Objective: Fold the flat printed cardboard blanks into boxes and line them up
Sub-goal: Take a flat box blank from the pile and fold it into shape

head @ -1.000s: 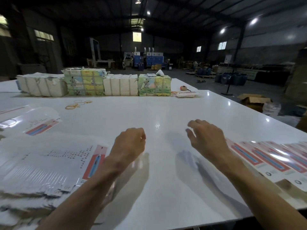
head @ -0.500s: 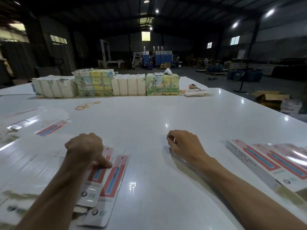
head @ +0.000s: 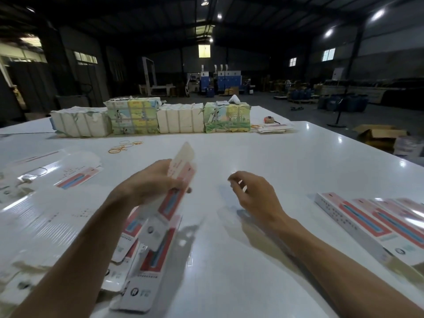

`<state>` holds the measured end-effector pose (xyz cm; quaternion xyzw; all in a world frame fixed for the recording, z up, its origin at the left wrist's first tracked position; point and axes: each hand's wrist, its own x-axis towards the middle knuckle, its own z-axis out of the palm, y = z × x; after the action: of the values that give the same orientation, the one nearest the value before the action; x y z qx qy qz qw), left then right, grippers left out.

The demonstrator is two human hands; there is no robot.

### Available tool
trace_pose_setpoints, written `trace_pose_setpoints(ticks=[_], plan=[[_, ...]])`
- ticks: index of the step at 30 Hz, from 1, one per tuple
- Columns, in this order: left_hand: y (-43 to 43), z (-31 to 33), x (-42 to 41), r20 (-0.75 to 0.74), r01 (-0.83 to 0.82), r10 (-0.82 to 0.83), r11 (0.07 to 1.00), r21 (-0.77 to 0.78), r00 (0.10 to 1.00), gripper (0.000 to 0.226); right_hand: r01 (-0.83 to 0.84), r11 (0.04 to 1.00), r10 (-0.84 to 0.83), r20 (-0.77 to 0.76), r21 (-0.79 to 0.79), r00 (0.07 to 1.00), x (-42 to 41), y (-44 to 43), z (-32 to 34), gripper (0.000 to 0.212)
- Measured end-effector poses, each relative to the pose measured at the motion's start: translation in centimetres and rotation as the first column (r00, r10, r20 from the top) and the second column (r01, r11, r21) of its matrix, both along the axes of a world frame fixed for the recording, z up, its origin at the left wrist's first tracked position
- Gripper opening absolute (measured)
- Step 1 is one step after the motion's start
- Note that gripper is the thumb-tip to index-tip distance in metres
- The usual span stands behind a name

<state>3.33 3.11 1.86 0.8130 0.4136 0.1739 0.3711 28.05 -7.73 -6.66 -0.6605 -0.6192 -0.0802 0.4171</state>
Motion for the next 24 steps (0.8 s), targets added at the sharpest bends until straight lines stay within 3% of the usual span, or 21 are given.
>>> trace_pose_setpoints(ticks=[2,5,9,14,19,21,24], plan=[[-0.8,-0.1,1.9,0.165,0.139,-0.115,0.98,-0.141,0.98,0.033,-0.023,0.988,0.031,-0.053,0.15,0.998,0.2,0.3,0.2,0.019],[-1.8,-1.6,4.8,0.292,0.253,-0.173,0.93,-0.266,0.941,0.034,-0.069,0.963,0.086,-0.054,0.26,0.995,0.7,0.8,0.3,0.033],[-2.3,-5.0,6.9,0.461,0.315,-0.111,0.863,-0.395,0.881,0.035,-0.057,0.984,0.066,-0.045,0.169,0.997,1.1,1.1,0.1,0.047],[-2.6,-8.0,7.5,0.48,0.351,-0.154,0.867,-0.353,0.864,0.031,-0.047,0.998,0.045,0.032,0.052,0.998,0.9,1.1,-0.5,0.04],[-2.4,-9.0,7.9,0.523,0.347,-0.14,0.88,-0.323,0.841,0.029,-0.059,0.995,0.058,0.009,0.077,0.998,0.8,1.5,-0.3,0.019],[-2.4,-9.1,8.1,0.517,0.359,-0.146,0.869,-0.341,0.844,0.034,-0.06,0.995,0.064,-0.051,0.08,0.997,0.9,1.6,0.2,0.01],[-2.6,-8.7,8.4,0.53,0.422,-0.141,0.782,-0.458,0.836,0.061,-0.054,0.997,0.063,-0.157,0.061,0.986,1.2,1.5,1.1,0.007]])
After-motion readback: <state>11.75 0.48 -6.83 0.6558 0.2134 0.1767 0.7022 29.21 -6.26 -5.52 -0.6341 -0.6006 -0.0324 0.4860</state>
